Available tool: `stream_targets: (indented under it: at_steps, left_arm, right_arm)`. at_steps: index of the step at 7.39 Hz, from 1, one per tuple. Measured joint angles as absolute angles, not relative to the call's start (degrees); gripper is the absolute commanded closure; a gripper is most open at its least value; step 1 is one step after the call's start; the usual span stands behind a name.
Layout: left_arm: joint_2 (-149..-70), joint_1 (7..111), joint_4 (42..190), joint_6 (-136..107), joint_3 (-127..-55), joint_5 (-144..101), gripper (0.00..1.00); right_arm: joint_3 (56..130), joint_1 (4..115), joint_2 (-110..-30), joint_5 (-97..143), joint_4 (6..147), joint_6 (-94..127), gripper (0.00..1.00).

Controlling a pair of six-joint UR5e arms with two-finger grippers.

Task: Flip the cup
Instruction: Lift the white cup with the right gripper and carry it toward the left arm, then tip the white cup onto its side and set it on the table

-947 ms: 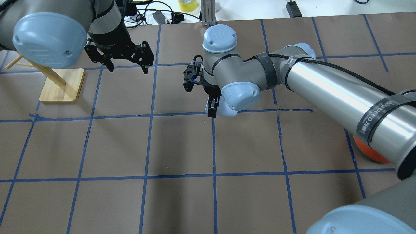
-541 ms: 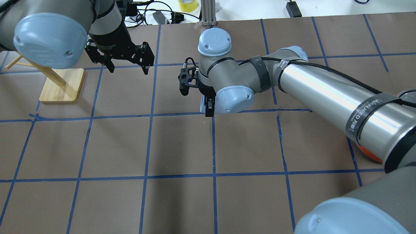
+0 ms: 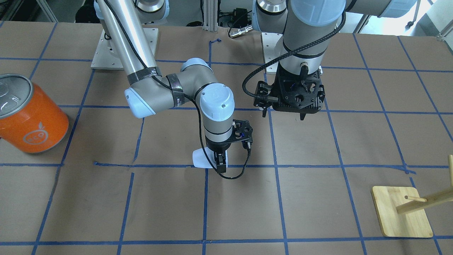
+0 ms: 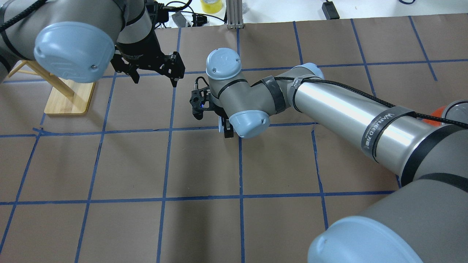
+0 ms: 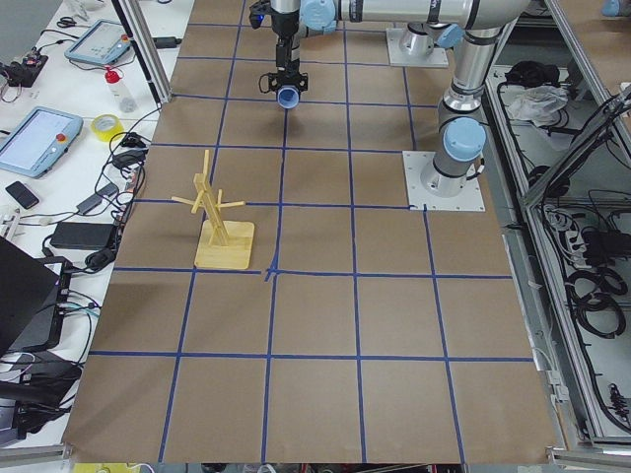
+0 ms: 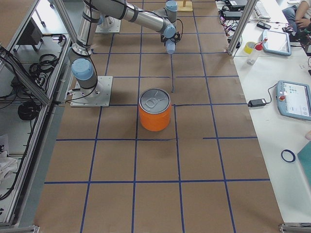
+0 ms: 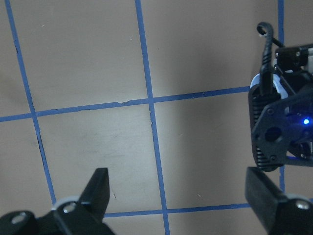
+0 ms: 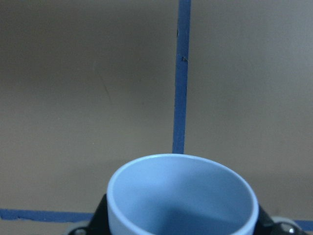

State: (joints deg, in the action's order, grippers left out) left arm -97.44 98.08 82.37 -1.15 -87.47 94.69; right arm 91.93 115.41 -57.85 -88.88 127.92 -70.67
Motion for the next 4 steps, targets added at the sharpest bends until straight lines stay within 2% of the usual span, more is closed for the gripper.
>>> stream_targets:
  at_steps: [3, 4]
  left_arm:
    - [-97.26, 97.81, 82.10, -0.64, -86.83, 94.67, 0.00]
    - [-97.08, 97.48, 82.09, -0.44, -86.67, 94.52, 0.00]
  right_arm:
    - [91.86, 115.56, -57.11, -88.76, 128.00, -71.79, 1.00]
    - [91.89, 115.57, -56.70, -88.61, 128.00, -71.83, 0.95]
